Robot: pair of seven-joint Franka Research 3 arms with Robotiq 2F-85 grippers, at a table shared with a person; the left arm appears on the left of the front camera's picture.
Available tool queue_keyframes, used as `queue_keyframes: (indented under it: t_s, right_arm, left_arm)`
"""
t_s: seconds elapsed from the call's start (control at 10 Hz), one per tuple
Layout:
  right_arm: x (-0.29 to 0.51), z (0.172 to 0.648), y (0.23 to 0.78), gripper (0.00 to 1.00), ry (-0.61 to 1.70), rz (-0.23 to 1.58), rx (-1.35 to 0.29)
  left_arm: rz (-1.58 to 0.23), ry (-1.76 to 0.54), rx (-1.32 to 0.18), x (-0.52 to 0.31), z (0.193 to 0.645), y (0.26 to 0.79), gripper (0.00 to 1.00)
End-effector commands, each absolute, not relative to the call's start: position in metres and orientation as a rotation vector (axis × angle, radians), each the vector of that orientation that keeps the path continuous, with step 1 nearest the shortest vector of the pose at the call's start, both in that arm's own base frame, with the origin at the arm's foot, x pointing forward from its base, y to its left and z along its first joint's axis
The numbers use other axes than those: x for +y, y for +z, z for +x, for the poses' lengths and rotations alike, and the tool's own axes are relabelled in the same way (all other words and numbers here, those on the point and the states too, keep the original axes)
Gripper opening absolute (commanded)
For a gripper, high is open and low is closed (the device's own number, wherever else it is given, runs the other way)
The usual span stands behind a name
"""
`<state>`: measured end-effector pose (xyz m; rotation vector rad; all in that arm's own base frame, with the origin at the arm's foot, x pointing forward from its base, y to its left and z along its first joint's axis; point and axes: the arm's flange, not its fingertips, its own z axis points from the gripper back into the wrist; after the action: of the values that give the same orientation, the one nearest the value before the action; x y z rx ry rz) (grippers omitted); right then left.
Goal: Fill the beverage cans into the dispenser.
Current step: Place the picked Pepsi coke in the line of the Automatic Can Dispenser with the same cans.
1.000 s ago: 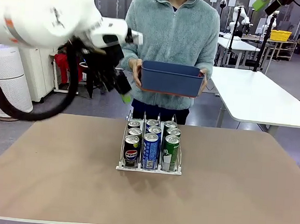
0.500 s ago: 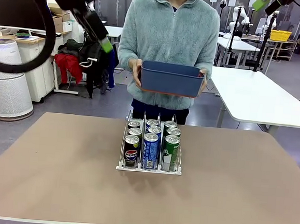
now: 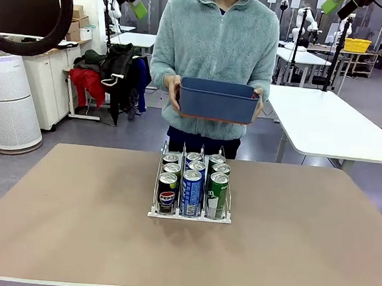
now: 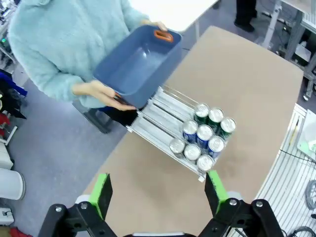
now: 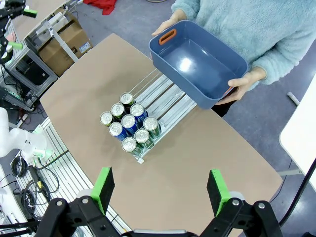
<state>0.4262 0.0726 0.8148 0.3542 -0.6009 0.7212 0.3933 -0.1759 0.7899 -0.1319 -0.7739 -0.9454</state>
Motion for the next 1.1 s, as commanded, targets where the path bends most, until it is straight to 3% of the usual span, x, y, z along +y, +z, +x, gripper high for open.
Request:
queue_keyframes:
  t_s: [0.0, 1.0]
  right_arm:
    - [0.073, 0.424, 0.814, 1.0, 0.727, 0.361, -0.601]
    - [0.073, 0.424, 0.814, 1.0, 0.727, 0.361, -0.601]
  left_arm:
    - [-0.115, -0.883, -0.822, -0.176, 0.395, 0.791, 1.0]
    - [-0.128, -0.898, -0.827, -0.174, 0.397, 0.797, 1.0]
